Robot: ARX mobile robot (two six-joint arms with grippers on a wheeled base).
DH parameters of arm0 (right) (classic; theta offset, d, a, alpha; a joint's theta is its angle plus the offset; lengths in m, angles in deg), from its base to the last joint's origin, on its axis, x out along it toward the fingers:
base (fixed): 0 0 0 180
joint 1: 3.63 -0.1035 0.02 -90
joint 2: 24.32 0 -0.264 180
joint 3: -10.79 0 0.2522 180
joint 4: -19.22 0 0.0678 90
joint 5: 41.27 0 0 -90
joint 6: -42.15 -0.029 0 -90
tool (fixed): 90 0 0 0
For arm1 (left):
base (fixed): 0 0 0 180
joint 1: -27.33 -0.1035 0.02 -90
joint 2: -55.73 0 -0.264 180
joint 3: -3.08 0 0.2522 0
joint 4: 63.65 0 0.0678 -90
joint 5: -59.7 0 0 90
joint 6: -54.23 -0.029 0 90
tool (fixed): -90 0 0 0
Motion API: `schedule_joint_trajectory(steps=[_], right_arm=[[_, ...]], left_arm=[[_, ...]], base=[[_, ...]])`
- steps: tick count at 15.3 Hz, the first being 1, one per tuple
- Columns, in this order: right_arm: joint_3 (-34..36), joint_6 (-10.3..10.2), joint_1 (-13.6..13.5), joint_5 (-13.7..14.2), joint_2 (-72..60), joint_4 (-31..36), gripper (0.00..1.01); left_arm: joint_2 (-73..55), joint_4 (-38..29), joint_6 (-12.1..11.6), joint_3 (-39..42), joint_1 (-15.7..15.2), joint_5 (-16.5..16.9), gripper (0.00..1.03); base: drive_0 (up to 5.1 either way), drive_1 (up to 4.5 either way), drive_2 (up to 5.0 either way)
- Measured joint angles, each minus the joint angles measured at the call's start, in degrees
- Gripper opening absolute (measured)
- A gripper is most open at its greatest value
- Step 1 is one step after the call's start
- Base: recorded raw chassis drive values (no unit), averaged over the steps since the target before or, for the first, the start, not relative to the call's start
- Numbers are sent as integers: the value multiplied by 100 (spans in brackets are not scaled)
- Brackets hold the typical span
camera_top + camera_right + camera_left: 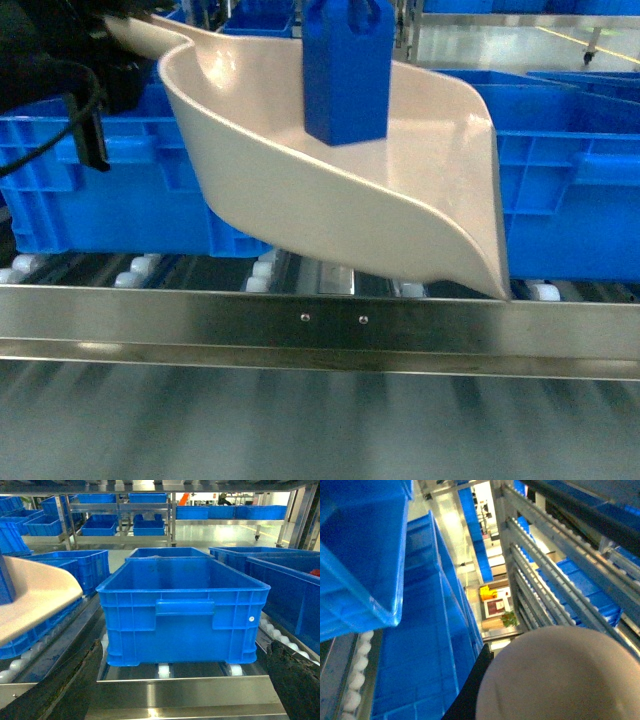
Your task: Place part in tray to right shelf
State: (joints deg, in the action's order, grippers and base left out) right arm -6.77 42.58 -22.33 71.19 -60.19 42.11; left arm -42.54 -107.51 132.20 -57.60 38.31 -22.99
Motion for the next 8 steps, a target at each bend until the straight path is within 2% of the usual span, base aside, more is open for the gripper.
schedule_joint_trajectory(steps=[3,4,8], right_arm=[[0,0,0,0,0,0,98],[0,0,-2,0,0,0,98],[0,0,0,0,0,-2,98]], left_arm=[[302,33,-48,-33,-317,17,12],[428,229,-52,-98,-468,-26,12],[597,678,-361,-603,-1449,-514,12]], base=[[0,0,0],[0,0,0],[0,0,0]])
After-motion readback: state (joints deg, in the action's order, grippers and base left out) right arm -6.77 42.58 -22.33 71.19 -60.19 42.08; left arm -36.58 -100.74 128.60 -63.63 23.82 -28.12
